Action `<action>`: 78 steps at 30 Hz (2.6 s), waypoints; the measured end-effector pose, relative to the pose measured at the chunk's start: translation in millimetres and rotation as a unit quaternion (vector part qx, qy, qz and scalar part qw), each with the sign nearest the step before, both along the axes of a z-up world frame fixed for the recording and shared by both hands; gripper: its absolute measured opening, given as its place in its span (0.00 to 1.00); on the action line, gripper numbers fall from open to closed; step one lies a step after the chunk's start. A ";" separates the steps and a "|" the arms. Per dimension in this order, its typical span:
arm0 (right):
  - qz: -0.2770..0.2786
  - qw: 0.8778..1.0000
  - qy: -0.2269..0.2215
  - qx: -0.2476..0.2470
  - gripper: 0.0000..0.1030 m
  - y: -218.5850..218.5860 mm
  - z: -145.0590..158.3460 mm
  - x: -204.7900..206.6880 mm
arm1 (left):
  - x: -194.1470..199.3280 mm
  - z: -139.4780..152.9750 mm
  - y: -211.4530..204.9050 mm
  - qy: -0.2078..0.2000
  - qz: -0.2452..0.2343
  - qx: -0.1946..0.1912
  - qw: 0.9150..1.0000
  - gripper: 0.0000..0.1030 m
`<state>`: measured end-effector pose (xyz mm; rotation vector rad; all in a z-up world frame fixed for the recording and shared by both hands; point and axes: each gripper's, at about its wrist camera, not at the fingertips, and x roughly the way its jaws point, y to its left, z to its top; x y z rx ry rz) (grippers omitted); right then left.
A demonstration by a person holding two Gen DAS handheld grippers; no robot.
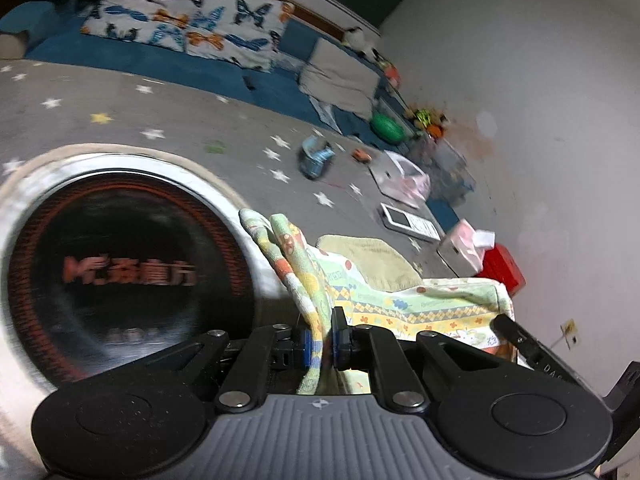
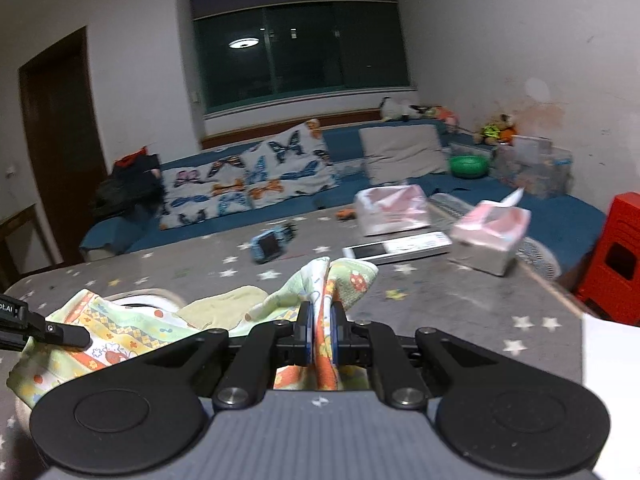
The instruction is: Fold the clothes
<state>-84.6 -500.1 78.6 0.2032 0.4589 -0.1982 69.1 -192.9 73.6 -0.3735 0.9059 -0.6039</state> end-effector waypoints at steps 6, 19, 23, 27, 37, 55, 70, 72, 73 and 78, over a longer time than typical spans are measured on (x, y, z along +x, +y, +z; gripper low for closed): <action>-0.030 0.999 0.012 0.002 0.07 -27.3 -9.9 -4.8 | 3.9 -10.0 -37.8 0.000 -0.026 0.026 0.999 0.09; -0.073 0.993 0.087 0.000 0.14 -53.2 -55.9 -3.6 | 4.4 -34.8 -42.1 0.005 -0.022 0.112 0.993 0.27; -0.074 0.994 0.085 -0.002 0.14 -54.3 -52.4 -2.2 | 9.5 -33.5 -31.1 0.000 0.004 0.135 0.991 0.32; -0.041 0.996 0.084 0.003 0.21 -47.7 -50.6 8.9 | 15.4 -26.3 -31.1 -0.004 0.009 0.122 0.993 0.32; 0.031 0.994 0.101 0.007 0.38 -9.5 -64.7 61.3 | 25.9 -28.5 -86.7 -0.012 -0.048 0.109 0.993 0.32; 0.055 0.994 0.097 0.011 0.56 10.9 -57.7 34.9 | 17.3 -36.5 -114.0 -0.041 -0.069 0.151 0.985 0.40; 0.076 0.990 0.105 -0.049 0.70 60.9 -63.1 -25.4 | -54.6 -30.7 -76.0 -0.095 -0.087 0.208 0.970 0.53; 0.075 0.990 0.106 -0.059 0.71 66.5 -63.8 -29.0 | -61.1 -34.5 -70.1 -0.094 -0.086 0.217 0.968 0.54; 0.075 0.990 0.106 -0.062 0.71 68.7 -64.4 -29.9 | -64.0 -36.4 -67.7 -0.094 -0.087 0.220 0.967 0.54; 0.060 0.990 0.111 -0.060 0.71 74.3 -64.5 -33.0 | -71.9 -41.3 -55.9 -0.083 -0.080 0.212 0.970 0.57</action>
